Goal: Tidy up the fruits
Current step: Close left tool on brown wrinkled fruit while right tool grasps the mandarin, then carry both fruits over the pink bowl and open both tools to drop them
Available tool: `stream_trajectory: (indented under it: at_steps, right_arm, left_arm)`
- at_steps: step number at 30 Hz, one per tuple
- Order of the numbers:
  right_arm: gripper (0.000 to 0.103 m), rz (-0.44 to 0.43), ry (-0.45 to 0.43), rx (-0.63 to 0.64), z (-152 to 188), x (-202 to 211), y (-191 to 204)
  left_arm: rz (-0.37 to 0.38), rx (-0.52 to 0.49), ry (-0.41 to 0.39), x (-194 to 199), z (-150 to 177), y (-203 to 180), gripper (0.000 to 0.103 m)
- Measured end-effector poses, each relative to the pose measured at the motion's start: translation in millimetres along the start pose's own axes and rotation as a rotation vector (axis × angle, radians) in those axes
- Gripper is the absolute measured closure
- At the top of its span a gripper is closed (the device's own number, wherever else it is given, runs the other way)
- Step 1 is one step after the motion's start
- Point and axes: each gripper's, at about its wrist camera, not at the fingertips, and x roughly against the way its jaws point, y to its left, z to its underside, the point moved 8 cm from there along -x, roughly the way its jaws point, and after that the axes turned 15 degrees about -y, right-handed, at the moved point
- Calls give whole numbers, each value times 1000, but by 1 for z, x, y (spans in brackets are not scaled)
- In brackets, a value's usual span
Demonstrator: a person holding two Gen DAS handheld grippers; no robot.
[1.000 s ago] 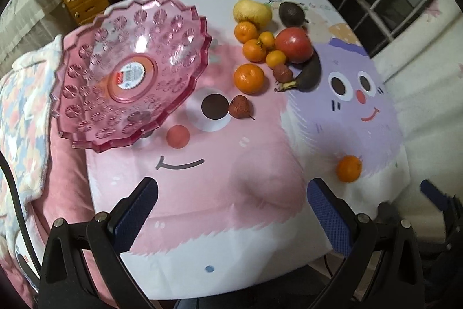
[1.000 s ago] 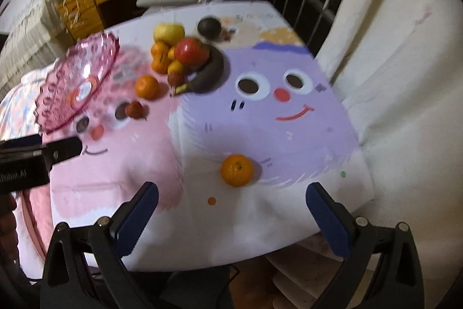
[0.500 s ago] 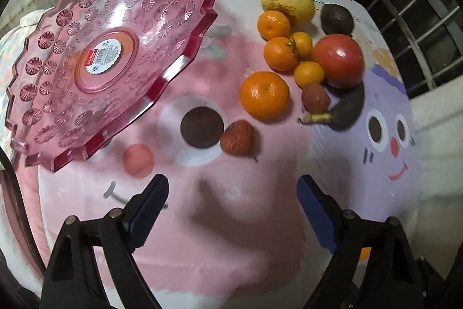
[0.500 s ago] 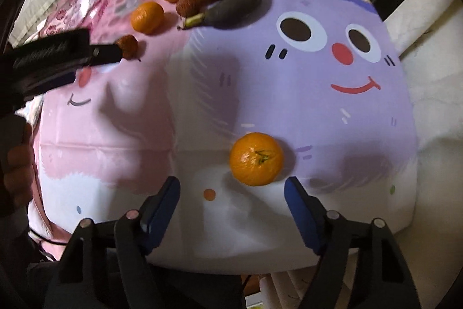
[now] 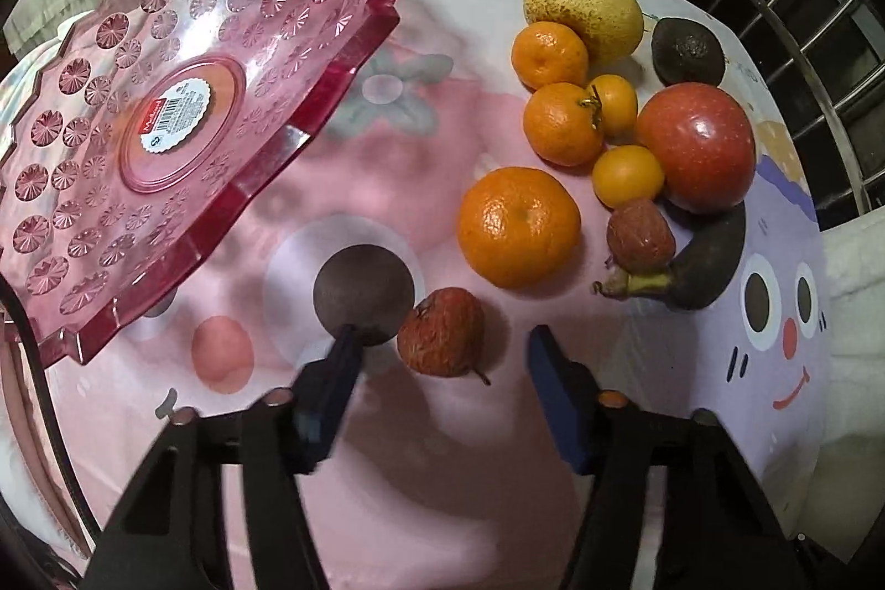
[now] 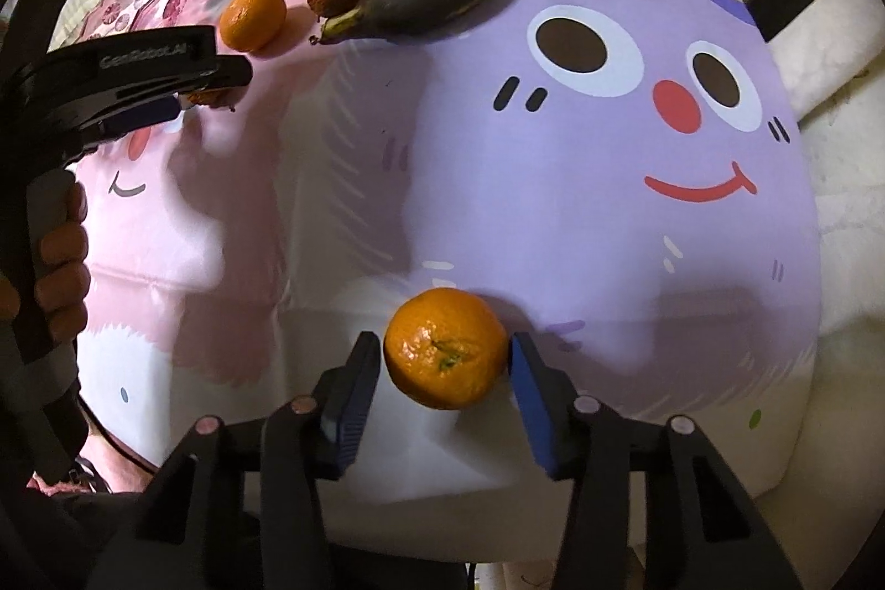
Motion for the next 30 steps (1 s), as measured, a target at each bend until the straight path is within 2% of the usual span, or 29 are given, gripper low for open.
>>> stream_trajectory:
  at_steps: [3, 8, 16, 23, 30]
  right_arm:
    - [56, -14, 2, 1, 0, -4, -2]
    - [56, -33, 12, 10, -7, -16, -8]
    - [57, -65, 34, 3, -16, -25, -19]
    - [58, -125, 26, -13, -40, -26, -26]
    - [58, -214, -23, -4, -68, -21, -5]
  left_arm:
    - [-13, -7, -9, -4, -3, -3, 56]
    - [-25, -24, -23, -10, -8, -5, 74]
    - [-35, -30, -14, -4, -6, -4, 75]
    - [33, -36, -80, 26, -15, -9, 75]
    - [67, -46, -134, 69, -24, 1, 75]
